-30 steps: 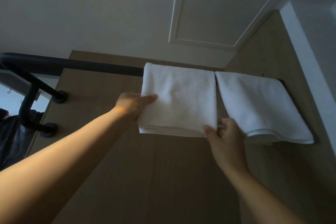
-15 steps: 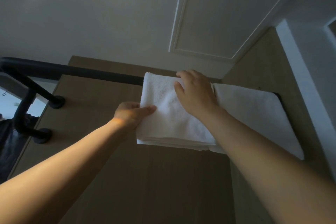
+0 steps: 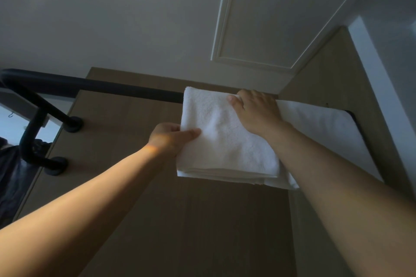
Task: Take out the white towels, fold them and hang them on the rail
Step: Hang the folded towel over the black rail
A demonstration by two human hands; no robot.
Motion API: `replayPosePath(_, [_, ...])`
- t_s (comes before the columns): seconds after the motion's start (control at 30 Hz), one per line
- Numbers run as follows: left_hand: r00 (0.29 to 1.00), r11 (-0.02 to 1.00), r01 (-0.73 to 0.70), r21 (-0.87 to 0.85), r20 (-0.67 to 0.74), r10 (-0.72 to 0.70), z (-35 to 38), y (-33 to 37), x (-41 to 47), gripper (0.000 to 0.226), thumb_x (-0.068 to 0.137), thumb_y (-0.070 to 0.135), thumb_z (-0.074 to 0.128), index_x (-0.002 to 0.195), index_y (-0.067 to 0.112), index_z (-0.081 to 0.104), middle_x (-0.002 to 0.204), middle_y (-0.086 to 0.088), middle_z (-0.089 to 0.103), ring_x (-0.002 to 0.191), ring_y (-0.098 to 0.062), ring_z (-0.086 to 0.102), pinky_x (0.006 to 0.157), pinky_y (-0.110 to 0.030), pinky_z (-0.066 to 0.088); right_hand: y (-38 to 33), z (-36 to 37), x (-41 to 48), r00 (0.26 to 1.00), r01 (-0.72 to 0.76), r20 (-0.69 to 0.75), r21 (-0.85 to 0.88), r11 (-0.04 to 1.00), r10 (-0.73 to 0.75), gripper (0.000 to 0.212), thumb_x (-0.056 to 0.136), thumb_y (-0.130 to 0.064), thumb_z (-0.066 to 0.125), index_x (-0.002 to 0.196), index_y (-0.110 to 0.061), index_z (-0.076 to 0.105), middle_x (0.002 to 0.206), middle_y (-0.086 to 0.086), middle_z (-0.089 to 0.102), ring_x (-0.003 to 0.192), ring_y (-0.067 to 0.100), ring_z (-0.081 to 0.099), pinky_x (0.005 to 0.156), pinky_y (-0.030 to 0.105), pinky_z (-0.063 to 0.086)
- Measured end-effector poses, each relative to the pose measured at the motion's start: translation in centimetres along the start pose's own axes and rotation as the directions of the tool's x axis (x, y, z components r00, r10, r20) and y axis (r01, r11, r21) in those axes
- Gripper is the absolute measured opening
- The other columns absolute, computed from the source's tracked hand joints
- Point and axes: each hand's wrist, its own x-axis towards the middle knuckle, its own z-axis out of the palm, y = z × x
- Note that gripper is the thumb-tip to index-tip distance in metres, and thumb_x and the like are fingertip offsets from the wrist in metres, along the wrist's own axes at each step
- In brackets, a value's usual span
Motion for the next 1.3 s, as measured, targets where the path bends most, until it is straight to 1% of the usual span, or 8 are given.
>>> replayPosePath(0.17, [1.0,1.0,0.003,-0.011,0.017,-0.003,-0.3,-0.1,-0.1,0.031,0.075,0.033,0.082,0.093,0.01,0.073,0.093,-0.007,0.075,0.085,-0.025,0.073,0.082,-0.044,0.059,0.7,0.6,-1.0,0.997,0.011,-0.079,-0.051,0.999,-0.015,0.049,0.104,-0.046,0.025,0.119,-0.009,0.052,0.127,0.013,0.056,0.121,0.029,0.047,0.11,0.041,0.03])
replayPosePath(0.27, [1.0,1.0,-0.001,0.004,0.016,0.001,-0.3,-0.3,-0.4,0.029,0.075,0.032,0.082,0.092,0.01,0.073,0.093,-0.007,0.075,0.085,-0.024,0.073,0.081,-0.043,0.06,0.1,2.3,-4.2,0.991,0.019,-0.131,-0.049,0.999,-0.025,0.061,0.103,-0.044,0.022,0.153,-0.009,0.023,0.159,0.015,0.022,0.148,0.028,0.016,0.122,0.042,0.009])
replayPosePath(0.33, [1.0,1.0,0.002,0.024,0.025,-0.002,-0.4,-0.7,-0.7,0.029,0.075,0.031,0.082,0.092,0.009,0.073,0.093,-0.008,0.075,0.085,-0.025,0.073,0.082,-0.043,0.059,-0.3,3.6,-7.5,0.989,0.036,-0.142,-0.018,0.999,-0.039,0.065,0.103,-0.045,0.02,0.157,-0.013,0.007,0.164,0.012,0.0,0.152,0.024,-0.002,0.123,0.041,0.002])
replayPosePath(0.43, [0.998,0.999,0.012,0.041,0.054,-0.014,-0.5,-1.6,-1.3,0.03,0.075,0.027,0.082,0.096,0.008,0.073,0.093,-0.009,0.075,0.087,-0.027,0.073,0.084,-0.045,0.059,-0.4,5.4,-12.3,0.997,0.049,-0.069,0.064,0.997,-0.045,0.065,0.101,-0.05,0.013,0.157,-0.017,0.008,0.164,0.005,-0.005,0.151,0.017,-0.009,0.124,0.04,0.002])
replayPosePath(0.67, [0.998,0.992,0.054,0.117,0.029,-0.057,-0.3,-6.1,-5.7,0.027,0.078,0.025,0.081,0.089,0.002,0.072,0.077,-0.01,0.071,0.072,-0.02,0.064,0.087,-0.047,0.055,0.2,6.9,-19.7,0.998,-0.003,0.064,0.256,0.967,-0.014,0.069,0.095,-0.051,0.019,0.156,-0.017,0.014,0.164,-0.002,0.0,0.15,0.01,-0.002,0.121,0.025,0.003])
replayPosePath(0.87, [0.958,0.875,-0.052,0.481,0.272,-0.092,0.1,-12.0,-14.2,0.022,0.073,0.022,0.084,0.091,0.019,0.071,0.083,0.005,0.075,0.077,-0.002,0.07,0.075,-0.024,0.057,0.8,7.6,-27.4,0.956,-0.147,0.291,0.324,0.935,0.05,0.063,0.096,-0.056,0.029,0.151,-0.025,0.031,0.156,-0.005,0.03,0.143,0.014,0.029,0.116,0.033,0.03])
replayPosePath(1.03, [0.936,0.75,-0.141,0.646,0.335,-0.112,0.8,-17.8,-22.2,0.021,0.081,0.024,0.074,0.101,0.019,0.067,0.093,0.009,0.069,0.083,-0.004,0.064,0.081,-0.028,0.052,2.1,9.3,-36.3,0.863,-0.237,0.502,0.308,0.922,0.054,0.035,0.093,-0.029,0.061,0.127,-0.02,0.058,0.126,-0.004,0.056,0.122,0.016,0.052,0.1,0.023,0.036])
replayPosePath(1.3, [0.821,0.633,-0.144,0.761,0.448,-0.353,2.9,-25.3,-35.6,0.033,0.088,0.032,0.065,0.118,0.02,0.06,0.111,0.006,0.063,0.098,-0.01,0.06,0.084,-0.023,0.045,2.0,9.8,-53.3,0.59,-0.366,0.804,0.186,0.912,0.073,0.03,0.087,-0.028,0.068,0.116,-0.024,0.064,0.112,-0.004,0.064,0.109,0.018,0.06,0.091,0.033,0.048])
